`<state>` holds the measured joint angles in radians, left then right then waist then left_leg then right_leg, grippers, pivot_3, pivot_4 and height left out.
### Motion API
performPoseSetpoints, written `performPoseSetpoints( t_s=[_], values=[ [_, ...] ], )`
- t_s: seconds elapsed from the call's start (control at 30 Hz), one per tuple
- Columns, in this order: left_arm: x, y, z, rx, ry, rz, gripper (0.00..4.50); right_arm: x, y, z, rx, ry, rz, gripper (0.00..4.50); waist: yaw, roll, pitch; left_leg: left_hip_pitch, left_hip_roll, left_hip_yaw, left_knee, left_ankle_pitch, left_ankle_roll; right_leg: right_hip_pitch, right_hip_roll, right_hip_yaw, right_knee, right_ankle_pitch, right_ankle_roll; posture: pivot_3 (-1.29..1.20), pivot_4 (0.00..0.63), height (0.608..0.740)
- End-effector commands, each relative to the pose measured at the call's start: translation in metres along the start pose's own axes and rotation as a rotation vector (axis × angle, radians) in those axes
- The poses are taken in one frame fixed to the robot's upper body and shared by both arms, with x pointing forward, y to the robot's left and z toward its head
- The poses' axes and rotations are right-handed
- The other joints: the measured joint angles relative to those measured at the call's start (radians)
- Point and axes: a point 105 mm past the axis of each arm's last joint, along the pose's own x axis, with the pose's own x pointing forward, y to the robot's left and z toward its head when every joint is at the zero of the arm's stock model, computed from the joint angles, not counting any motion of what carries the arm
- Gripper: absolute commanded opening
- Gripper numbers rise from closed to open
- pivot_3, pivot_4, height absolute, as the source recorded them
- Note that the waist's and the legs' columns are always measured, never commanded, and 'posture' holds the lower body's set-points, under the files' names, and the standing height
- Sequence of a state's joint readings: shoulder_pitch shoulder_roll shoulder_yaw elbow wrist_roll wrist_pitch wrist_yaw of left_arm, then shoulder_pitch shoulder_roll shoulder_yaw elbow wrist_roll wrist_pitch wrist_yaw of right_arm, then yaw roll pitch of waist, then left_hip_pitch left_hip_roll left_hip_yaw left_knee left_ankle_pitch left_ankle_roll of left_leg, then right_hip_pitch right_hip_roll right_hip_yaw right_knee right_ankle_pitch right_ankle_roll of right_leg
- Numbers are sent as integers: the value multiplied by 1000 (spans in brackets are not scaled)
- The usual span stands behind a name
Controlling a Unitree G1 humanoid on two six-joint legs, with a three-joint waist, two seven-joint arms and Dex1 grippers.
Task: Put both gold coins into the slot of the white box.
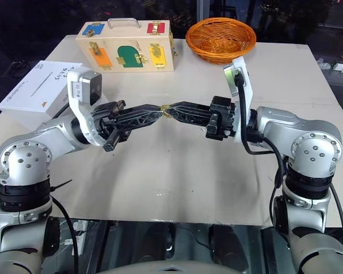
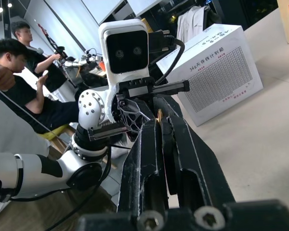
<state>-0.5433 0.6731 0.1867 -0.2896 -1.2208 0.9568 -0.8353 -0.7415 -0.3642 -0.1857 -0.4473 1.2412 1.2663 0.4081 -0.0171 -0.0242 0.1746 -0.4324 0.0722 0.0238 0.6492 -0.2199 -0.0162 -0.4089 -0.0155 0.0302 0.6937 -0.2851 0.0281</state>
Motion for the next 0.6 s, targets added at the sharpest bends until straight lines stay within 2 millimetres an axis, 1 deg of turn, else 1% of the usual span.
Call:
performPoseSetpoints(
  t_s=[0.03, 0.2, 0.23, 0.27, 0.43, 0.57, 0.6],
  values=[
    [4, -7, 7, 14, -12, -46, 703, 2, 8, 8, -36, -23, 39, 0, 0, 0, 0, 0, 0, 0, 0, 0, 0, 0, 0, 0, 0, 0, 0, 0, 150, 726],
    [6, -9, 5, 3, -7, -62, 703, 2, 10, 8, -32, -25, 49, 0, 0, 0, 0, 0, 0, 0, 0, 0, 0, 0, 0, 0, 0, 0, 0, 0, 150, 726],
    [7, -10, 5, -4, -5, -71, 162, 2, 11, 8, -31, -24, 55, 0, 0, 0, 0, 0, 0, 0, 0, 0, 0, 0, 0, 0, 0, 0, 0, 0, 150, 726],
    [7, -11, 4, -8, -4, -79, 28, 3, 12, 7, -31, -23, 59, 0, 0, 0, 0, 0, 0, 0, 0, 0, 0, 0, 0, 0, 0, 0, 0, 0, 150, 726],
    [8, -13, 2, -15, -7, -92, 28, 5, 17, 6, -27, -18, 76, 0, 0, 0, 0, 0, 0, 0, 0, 0, 0, 0, 0, 0, 0, 0, 0, 0, 150, 726],
    [6, -13, 4, -7, -17, -77, 28, 7, 21, 6, -92, -24, 69, 0, 0, 0, 0, 0, 0, 0, 0, 0, 0, 0, 0, 0, 0, 0, 0, 0, 150, 726],
    [4, -13, 5, -3, -21, -68, 0, 6, 20, 7, -93, -38, 70, 607, 0, 0, 0, 0, 0, 0, 0, 0, 0, 0, 0, 0, 0, 0, 0, 0, 150, 726]
  ],
)
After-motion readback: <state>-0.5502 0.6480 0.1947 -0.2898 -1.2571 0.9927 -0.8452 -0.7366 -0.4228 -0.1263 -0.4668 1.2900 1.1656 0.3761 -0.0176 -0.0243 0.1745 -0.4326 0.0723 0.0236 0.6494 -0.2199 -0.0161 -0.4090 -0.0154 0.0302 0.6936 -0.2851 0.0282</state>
